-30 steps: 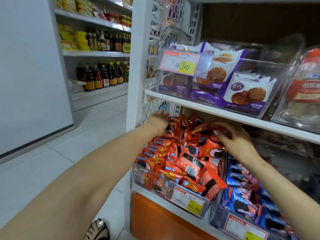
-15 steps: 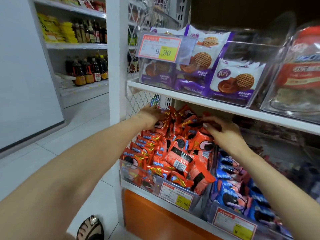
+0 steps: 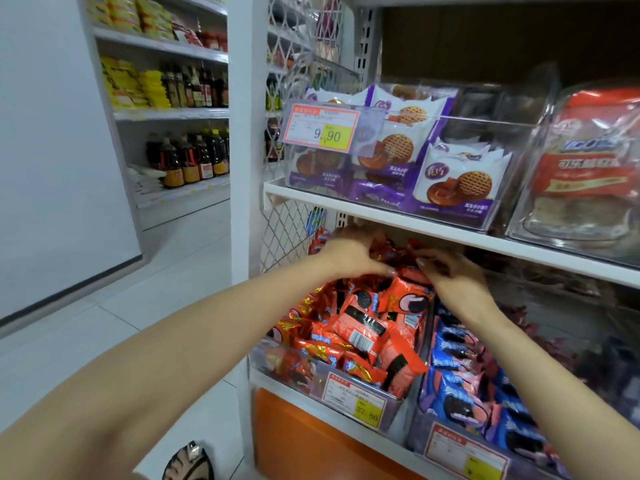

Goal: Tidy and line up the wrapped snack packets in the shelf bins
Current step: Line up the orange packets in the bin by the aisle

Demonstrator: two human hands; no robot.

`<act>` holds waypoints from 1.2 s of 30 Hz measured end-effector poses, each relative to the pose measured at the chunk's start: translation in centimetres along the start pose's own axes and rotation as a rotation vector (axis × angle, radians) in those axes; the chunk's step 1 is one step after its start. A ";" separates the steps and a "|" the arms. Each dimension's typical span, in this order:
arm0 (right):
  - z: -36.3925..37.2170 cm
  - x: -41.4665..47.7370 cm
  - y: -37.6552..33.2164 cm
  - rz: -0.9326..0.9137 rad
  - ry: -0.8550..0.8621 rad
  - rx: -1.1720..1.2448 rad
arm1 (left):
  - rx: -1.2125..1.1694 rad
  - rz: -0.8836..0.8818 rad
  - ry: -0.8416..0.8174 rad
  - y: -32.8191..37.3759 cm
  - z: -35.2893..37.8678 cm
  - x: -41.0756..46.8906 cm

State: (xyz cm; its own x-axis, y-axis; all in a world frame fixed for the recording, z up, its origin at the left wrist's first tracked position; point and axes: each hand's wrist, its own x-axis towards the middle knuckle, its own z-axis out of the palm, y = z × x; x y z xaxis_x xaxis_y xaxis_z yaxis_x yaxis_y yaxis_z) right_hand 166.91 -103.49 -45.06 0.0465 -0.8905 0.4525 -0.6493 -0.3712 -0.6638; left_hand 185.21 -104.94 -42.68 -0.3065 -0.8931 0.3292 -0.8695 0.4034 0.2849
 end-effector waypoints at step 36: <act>-0.5 -0.9 -0.8 -0.029 0.045 0.163 | 0.047 -0.191 -0.112 -6.3 -4.3 -3.3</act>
State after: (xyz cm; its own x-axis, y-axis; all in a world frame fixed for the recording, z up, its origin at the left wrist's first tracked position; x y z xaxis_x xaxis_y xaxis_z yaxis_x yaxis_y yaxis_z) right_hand 167.02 -102.27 -44.60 0.0270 -0.8677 0.4963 -0.5161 -0.4373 -0.7365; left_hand 193.32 -103.65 -41.72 -0.1732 -0.9701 0.1702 -0.9321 0.2173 0.2898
